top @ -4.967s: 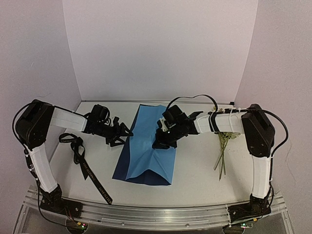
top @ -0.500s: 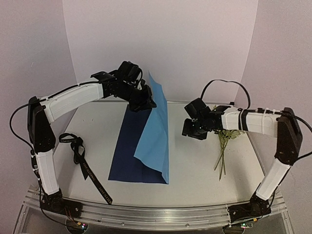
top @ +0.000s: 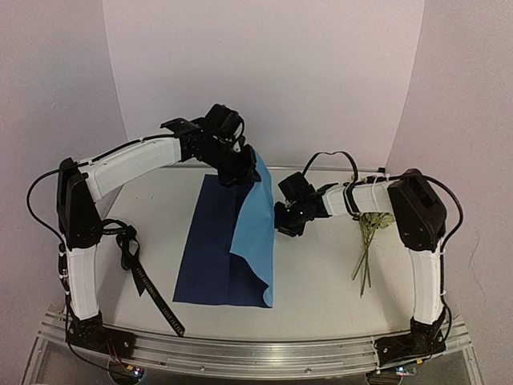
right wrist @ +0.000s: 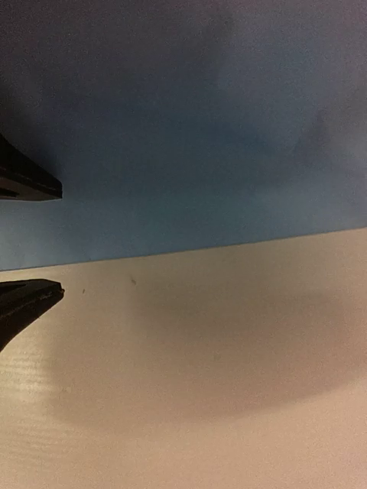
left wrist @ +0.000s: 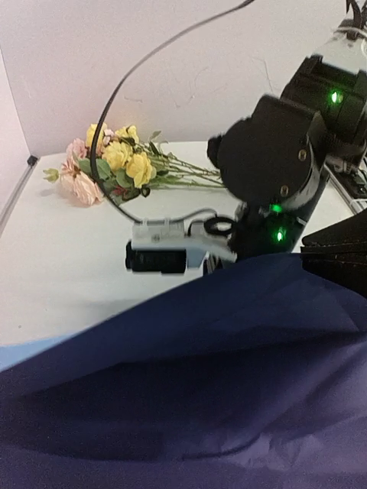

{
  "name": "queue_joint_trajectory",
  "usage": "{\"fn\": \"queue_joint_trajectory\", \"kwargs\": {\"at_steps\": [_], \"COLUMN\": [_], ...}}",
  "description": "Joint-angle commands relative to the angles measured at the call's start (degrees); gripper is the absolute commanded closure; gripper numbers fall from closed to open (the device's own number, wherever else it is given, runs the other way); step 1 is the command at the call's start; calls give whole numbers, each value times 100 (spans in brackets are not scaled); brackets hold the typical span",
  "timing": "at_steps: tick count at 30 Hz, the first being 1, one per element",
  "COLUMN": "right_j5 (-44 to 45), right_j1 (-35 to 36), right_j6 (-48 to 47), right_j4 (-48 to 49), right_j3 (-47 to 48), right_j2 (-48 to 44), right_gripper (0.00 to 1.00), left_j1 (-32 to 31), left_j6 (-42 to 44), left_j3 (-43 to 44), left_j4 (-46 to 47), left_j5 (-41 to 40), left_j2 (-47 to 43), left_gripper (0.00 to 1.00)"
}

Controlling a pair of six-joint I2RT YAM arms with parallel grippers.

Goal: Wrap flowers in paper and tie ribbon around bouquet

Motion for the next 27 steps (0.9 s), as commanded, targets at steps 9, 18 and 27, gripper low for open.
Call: {"fn": "queue_joint_trajectory", "kwargs": {"at_steps": [9,18,27], "right_j5": [-1018,661,2365], "right_j1": [-236,-601,-669], "right_j6": [500,-338,-1091], "right_j4": [1052,-484,-1848], "right_j3": [-51,-1179,-1611], "right_j2": [-5,-1925,-3698], "right_gripper": [60,43,22], "left_j1": [-4,-4,6], "left_j6": [-369,-569,-393], "left_j3": [645,698,955], "left_j4": [1026,1748,2327], "left_j5": [529,869,1373], "left_j2": [671,1382,1873], "left_gripper": [100,99,52]}}
